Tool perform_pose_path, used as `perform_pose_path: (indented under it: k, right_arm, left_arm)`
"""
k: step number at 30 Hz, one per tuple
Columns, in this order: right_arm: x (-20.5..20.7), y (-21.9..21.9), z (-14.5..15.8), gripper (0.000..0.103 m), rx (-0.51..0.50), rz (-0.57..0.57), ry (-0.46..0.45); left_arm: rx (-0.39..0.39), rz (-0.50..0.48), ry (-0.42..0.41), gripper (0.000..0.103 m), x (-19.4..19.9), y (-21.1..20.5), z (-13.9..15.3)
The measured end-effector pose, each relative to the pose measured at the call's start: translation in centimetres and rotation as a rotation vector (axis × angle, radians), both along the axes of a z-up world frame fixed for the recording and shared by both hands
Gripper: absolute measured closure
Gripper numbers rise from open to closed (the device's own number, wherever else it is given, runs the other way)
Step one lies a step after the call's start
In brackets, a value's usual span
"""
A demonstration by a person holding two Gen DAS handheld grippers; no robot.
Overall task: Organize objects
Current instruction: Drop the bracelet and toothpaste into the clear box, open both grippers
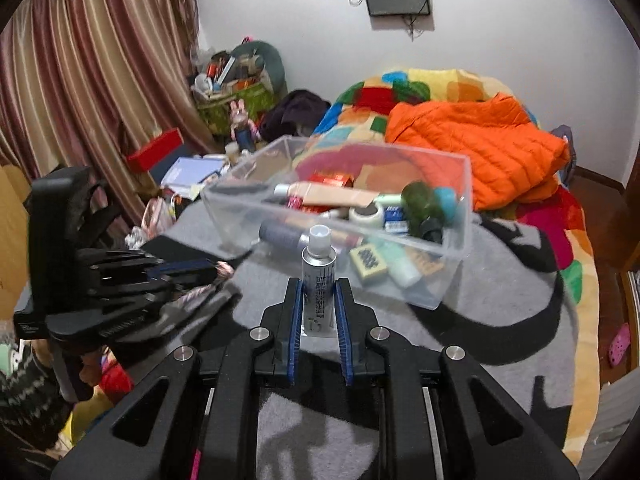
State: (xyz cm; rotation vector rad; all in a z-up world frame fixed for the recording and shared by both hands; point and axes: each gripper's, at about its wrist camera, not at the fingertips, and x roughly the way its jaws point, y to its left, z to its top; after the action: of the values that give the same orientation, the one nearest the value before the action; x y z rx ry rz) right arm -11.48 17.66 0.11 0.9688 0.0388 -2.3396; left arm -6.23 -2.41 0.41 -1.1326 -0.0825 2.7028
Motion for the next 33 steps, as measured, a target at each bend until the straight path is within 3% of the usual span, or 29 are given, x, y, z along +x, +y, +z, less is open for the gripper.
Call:
perform_pose_path:
  k: [11, 16, 20, 23, 29, 33]
  right_arm:
    - [-1.8, 0.5, 3.4, 0.089, -0.058, -0.065, 0.079]
    - [-3.7, 0.4, 4.5, 0.089, -0.094, -0.112, 0.099]
    - [-5.4, -0.5, 3.9, 0.089, -0.122, -0.084, 0.054]
    - [-6.4, -1.8, 2.9, 0.088, -0.087, -0.082, 0.042]
    - [-8.5, -3.6, 0.3, 0.088, 0.003, -0.100, -0.018]
    - [-8.1, -3.6, -0.3, 0.082, 0.031, -0.072, -0.019]
  left_arm:
    - [0.070, 0.073, 0.189, 0.100, -0.6, -1.5, 6.6]
    - [0.065, 0.100, 0.244, 0.100, -2.1, -1.6, 7.9]
    - [0.018, 0.114, 0.226, 0.100, -4.8, -0.9, 7.3]
    - [0.008, 0.105, 0.190, 0.100, -7.0, -0.3, 6.2]
    - [0.044, 0.061, 0.094, 0.098, -10.1, 0.6, 3.5]
    - [0.055, 0.057, 0.063, 0.082, -10.3, 0.7, 2.5]
